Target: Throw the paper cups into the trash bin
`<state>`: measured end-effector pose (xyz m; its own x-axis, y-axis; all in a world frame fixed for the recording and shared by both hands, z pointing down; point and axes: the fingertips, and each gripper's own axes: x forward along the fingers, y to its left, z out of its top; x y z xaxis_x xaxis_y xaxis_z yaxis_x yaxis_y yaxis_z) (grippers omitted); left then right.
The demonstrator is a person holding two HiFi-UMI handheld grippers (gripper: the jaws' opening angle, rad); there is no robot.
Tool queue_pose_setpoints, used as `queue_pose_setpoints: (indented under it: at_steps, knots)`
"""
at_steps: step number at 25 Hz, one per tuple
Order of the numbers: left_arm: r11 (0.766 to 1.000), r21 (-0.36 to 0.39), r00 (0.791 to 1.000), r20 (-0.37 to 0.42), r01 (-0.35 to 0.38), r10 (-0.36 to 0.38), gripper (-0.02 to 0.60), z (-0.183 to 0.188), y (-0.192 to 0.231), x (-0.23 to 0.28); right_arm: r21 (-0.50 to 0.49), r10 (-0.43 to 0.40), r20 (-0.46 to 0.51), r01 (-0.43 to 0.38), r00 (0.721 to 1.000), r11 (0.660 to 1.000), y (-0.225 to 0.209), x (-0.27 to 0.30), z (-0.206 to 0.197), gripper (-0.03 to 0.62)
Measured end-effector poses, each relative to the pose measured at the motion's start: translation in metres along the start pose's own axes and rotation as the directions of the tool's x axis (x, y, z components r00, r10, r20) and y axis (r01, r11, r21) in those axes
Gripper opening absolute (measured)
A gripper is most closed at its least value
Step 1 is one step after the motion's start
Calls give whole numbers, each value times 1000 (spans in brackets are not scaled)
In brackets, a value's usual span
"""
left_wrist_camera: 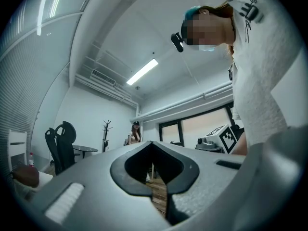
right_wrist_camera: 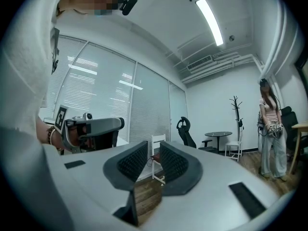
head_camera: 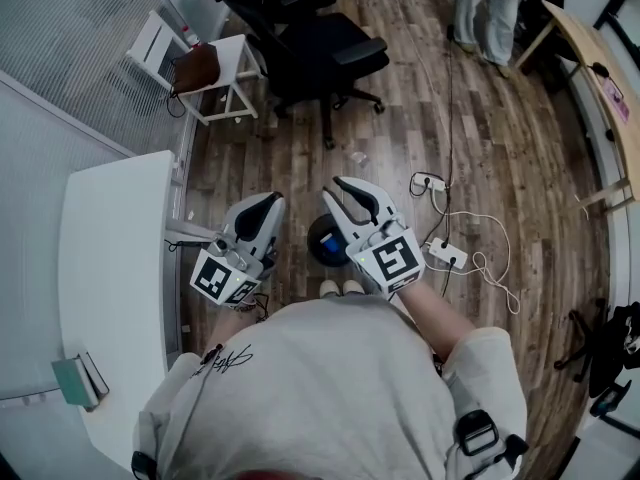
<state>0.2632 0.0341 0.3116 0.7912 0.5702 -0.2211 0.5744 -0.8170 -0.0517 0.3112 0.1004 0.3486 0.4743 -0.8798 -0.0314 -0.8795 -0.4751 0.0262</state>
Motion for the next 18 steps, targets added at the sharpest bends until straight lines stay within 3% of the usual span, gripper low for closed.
queue_pose_setpoints:
  at_steps: [18]
  knots:
    - [1000, 5, 1000, 2, 16, -16, -6, 0, 3, 7, 8, 4, 5, -4, 1000, 1000, -3, 5, 2, 32]
